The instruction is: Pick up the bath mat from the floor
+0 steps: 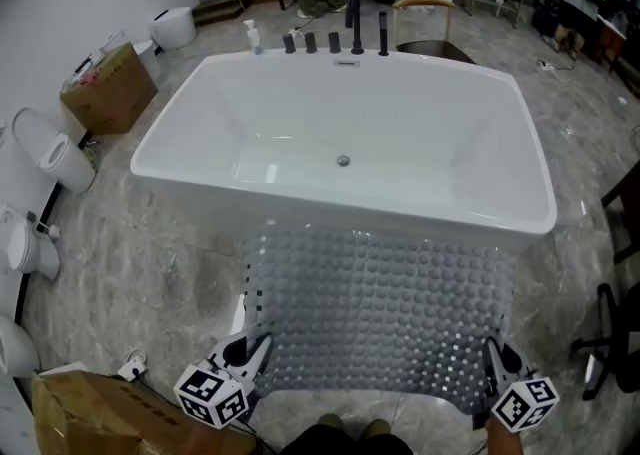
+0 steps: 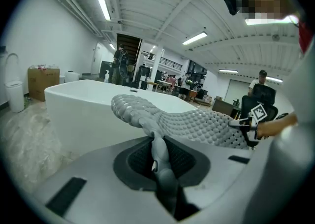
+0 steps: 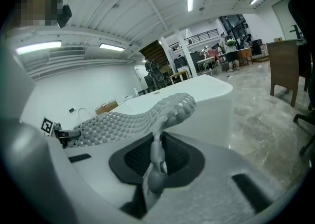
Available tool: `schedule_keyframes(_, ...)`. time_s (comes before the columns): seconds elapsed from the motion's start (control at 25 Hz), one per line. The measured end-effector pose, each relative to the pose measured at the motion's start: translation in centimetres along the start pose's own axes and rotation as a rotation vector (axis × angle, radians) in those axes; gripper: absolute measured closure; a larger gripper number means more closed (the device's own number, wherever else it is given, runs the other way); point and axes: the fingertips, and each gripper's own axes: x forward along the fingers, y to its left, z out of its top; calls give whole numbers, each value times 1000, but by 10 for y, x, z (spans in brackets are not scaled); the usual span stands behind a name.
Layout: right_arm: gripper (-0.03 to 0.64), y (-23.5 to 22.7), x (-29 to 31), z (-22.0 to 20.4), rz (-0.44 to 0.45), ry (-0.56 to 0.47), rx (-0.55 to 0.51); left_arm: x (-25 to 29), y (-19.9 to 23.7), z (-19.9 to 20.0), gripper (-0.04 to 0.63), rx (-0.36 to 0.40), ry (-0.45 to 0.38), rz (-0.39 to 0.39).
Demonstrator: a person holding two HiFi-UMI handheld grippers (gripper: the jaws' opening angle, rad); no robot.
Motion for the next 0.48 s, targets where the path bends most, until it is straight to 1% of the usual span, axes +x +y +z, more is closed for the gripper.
schedule_keyframes(0.32, 574, 32, -41, 53, 11, -38, -4, -40, -18, 54, 546, 5, -38, -2)
schedule_keyframes(0.48, 574, 50, -67, 79, 23, -62, -1, -66, -30, 87, 546, 28, -67, 6)
